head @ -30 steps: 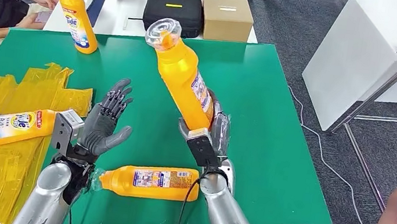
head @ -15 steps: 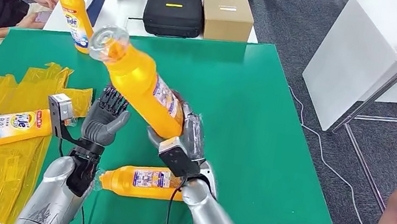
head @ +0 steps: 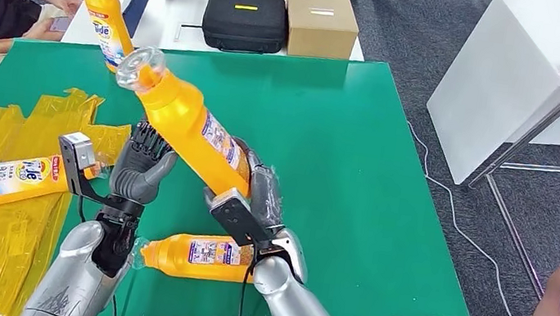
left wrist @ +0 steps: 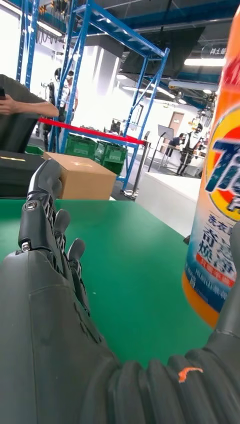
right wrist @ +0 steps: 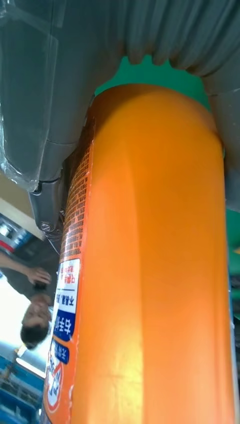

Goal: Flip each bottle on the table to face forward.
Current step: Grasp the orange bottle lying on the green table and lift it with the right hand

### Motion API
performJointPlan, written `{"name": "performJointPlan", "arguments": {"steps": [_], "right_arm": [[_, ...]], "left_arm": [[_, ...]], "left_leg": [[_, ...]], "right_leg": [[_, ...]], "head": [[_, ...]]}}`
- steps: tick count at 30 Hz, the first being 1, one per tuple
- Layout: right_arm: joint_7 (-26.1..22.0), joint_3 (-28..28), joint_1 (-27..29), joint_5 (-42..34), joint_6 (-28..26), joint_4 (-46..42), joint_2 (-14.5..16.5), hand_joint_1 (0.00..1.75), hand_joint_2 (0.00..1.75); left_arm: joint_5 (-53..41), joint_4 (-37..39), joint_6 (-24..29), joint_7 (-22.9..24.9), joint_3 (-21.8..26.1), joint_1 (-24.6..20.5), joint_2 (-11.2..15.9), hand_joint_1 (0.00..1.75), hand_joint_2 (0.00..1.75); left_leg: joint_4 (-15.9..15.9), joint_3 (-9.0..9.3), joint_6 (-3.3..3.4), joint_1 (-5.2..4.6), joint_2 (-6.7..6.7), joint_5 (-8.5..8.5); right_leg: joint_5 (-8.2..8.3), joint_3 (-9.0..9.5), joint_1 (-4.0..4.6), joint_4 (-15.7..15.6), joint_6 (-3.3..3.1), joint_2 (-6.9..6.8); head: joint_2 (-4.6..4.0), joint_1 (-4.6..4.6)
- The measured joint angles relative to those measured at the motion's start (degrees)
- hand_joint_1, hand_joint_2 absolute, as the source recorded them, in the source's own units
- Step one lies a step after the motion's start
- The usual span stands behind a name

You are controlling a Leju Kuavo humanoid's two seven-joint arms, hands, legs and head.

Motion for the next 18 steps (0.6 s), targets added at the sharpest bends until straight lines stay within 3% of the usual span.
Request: {"name": "performJointPlan", "arguments": {"steps": [7, 18], "right_arm": [[-0.2, -5.1, -1.3, 0.1, -8.4, 0.8, -1.5, 1.75, 1.75], [2.1, -9.1, -1.6, 3.5, -8.5, 1.1, -2.4, 1.75, 1.75]], "left_arm": [[-0.8, -2.2, 1.7, -0.5, 0.0, 1.0, 0.0, 0.0, 1.75], [-0.9, -3.0, 2.1, -0.4, 0.1, 1.6, 0.0, 0.0, 1.75]], "left_leg": [[0.0, 0.0, 0.0, 0.0, 0.01, 0.0], [0.0, 0.01, 0.0, 0.0, 0.01, 0.0]], "right_leg": [[0.0, 0.0, -0.01, 0.0, 0.0, 0.0], [0.0, -0.01, 0.01, 0.0, 0.0, 0.0]], "head": [[0.0, 0.01], [0.0, -0.01]]}}
